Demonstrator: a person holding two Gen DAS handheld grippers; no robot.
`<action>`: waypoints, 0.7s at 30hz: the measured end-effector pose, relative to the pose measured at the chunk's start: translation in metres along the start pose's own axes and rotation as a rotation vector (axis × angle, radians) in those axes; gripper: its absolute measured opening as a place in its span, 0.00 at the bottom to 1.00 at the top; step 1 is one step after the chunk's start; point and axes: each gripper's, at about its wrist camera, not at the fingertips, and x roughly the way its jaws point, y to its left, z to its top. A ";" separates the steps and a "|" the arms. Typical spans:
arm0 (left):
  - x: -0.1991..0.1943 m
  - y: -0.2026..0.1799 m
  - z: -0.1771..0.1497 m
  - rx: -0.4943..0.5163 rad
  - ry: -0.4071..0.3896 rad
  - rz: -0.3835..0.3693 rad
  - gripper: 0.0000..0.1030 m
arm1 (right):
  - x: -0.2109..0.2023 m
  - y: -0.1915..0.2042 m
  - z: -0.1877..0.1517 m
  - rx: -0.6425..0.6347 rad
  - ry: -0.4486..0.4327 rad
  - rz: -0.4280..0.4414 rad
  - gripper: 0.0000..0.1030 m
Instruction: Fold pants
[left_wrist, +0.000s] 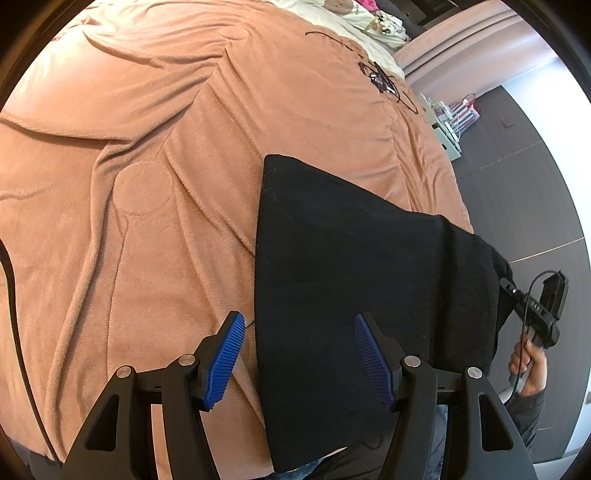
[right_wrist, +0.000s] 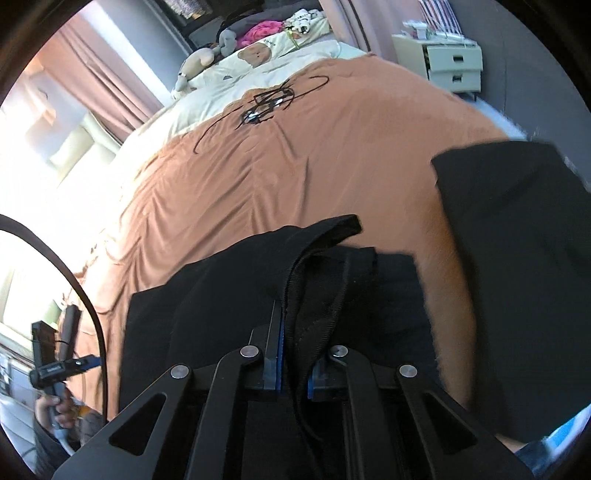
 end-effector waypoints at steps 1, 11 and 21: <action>0.000 0.000 0.001 0.000 0.000 0.003 0.62 | -0.001 0.000 0.004 -0.016 0.001 -0.018 0.05; 0.012 0.007 -0.001 -0.019 0.019 0.030 0.62 | 0.016 0.012 0.008 -0.037 0.051 -0.143 0.35; 0.016 0.001 -0.010 -0.011 0.033 0.021 0.62 | -0.037 -0.002 -0.048 0.122 -0.041 -0.019 0.50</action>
